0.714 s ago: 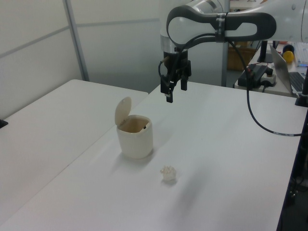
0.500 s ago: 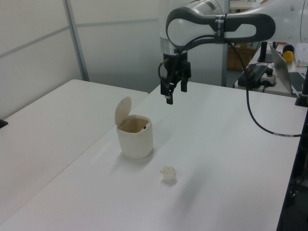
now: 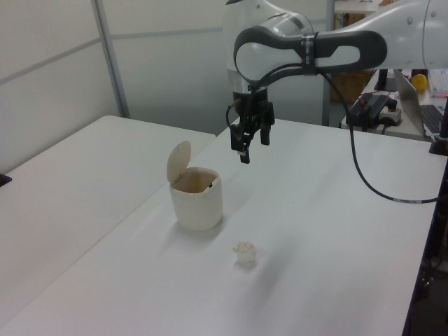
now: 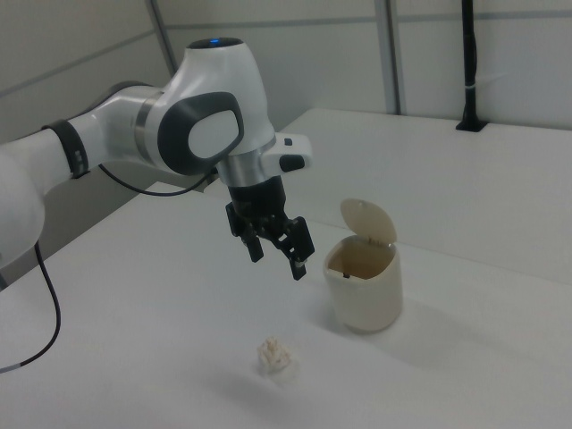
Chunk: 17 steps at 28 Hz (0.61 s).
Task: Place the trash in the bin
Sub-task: 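Move the open gripper over the crumpled white paper ball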
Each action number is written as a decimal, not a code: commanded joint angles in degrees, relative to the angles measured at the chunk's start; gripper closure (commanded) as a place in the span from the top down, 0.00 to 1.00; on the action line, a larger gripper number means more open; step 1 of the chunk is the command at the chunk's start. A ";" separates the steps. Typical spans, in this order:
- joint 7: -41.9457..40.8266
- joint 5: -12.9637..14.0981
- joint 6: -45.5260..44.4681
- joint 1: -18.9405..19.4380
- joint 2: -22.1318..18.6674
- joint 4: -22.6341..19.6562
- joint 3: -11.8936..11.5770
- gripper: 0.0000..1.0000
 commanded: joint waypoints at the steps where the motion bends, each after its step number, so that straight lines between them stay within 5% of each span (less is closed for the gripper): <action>1: 0.43 -0.03 5.04 0.49 0.39 -2.21 0.29 1.00; 17: 0.95 -0.20 9.80 0.57 3.54 -4.68 3.54 1.00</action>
